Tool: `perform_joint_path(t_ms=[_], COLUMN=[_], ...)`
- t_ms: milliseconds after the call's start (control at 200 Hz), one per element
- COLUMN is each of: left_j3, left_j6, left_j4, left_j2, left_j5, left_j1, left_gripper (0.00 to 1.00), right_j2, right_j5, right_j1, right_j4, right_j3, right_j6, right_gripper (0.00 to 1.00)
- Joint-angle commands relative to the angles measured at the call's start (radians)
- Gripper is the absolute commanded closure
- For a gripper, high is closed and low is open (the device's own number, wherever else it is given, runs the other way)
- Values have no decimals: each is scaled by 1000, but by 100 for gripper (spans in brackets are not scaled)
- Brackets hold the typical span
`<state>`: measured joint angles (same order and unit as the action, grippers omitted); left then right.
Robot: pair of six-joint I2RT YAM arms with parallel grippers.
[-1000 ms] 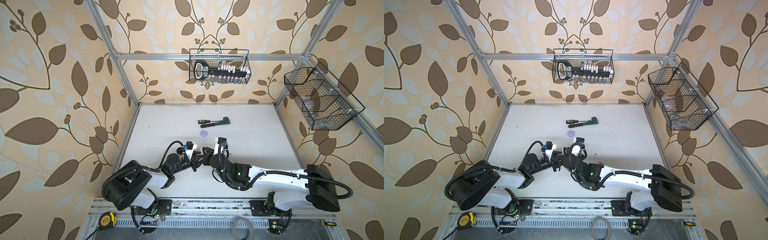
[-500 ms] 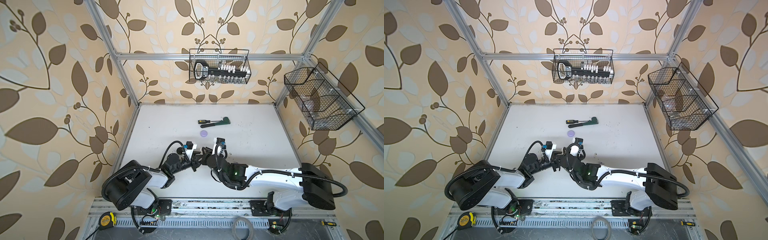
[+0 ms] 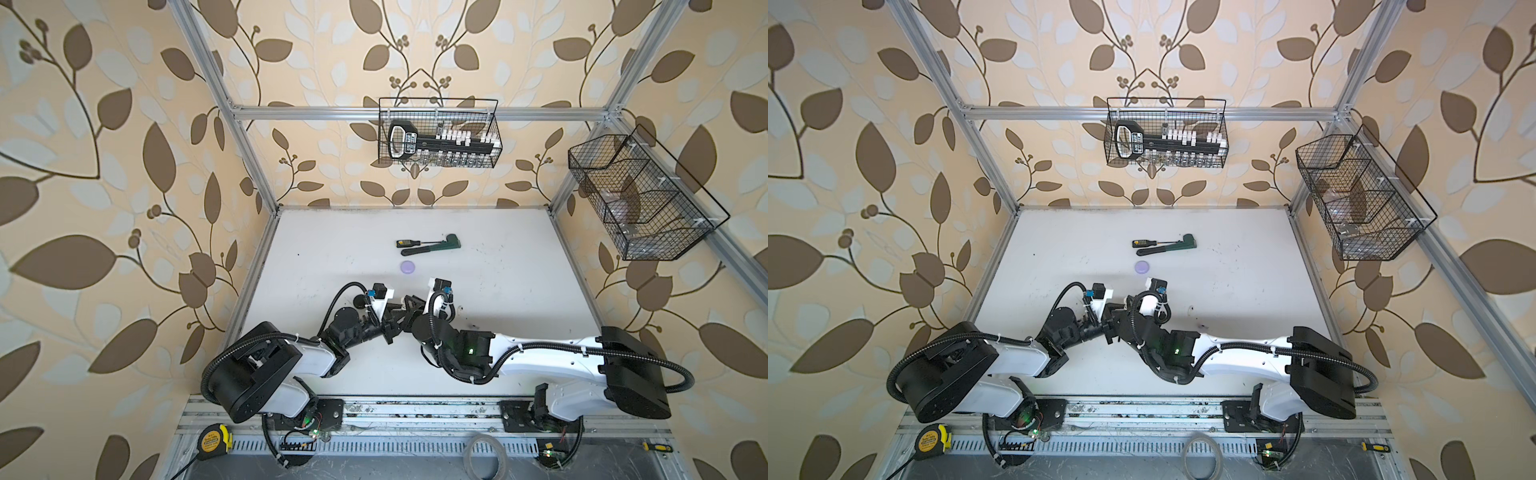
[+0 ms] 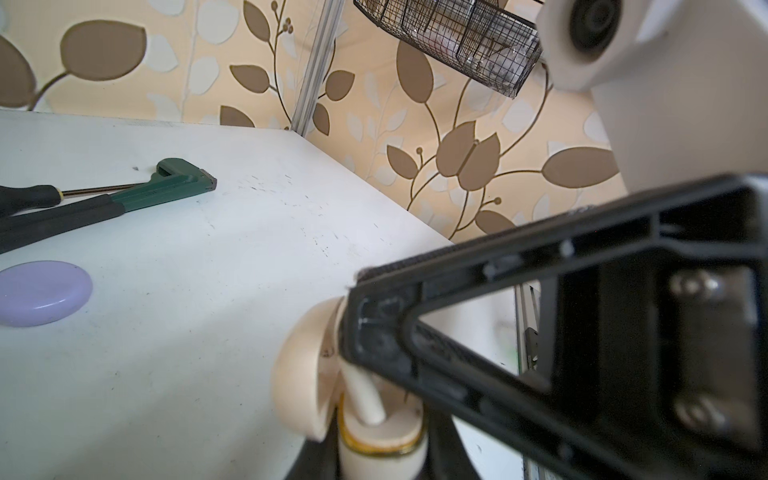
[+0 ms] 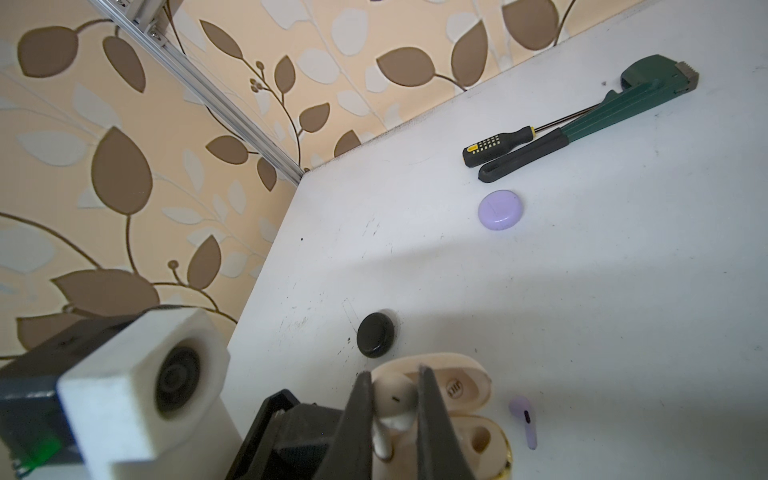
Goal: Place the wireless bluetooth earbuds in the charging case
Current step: 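Lower the white earbud into a slot of the case held by the left gripper, then open the right gripper and draw it back from the case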
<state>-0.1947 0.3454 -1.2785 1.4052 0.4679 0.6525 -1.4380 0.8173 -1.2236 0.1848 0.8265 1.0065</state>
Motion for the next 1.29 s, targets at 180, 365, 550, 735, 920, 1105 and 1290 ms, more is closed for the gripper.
perform_joint_path(t_ms=[180, 365, 550, 735, 920, 1105, 1290], left_j3=[-25, -26, -23, -14, 1, 12, 14], left_j6=[5, 6, 0, -16, -36, -48, -55], left_j4=[-23, -20, -16, -45, -91, -109, -114], left_j2=[-52, -54, -60, -58, -54, -55, -56], left_j5=[-49, -51, -49, -26, -4, -5, 9], left_j1=[-13, -14, -14, -14, -15, -15, -16], left_gripper=[100, 100, 100, 100, 100, 100, 100], right_j2=[-22, -20, -8, 9, 22, 71, 133], right_j5=[-52, -47, -43, -38, -41, -29, -23], right_j1=[-45, -69, -76, -79, -79, -79, -80], right_j4=[18, 30, 32, 21, 16, 13, -17], right_j3=[-29, -40, -50, -58, -65, -85, -86], right_j6=[37, 38, 38, 37, 33, 22, -15], right_gripper=[96, 97, 97, 95, 83, 59, 43])
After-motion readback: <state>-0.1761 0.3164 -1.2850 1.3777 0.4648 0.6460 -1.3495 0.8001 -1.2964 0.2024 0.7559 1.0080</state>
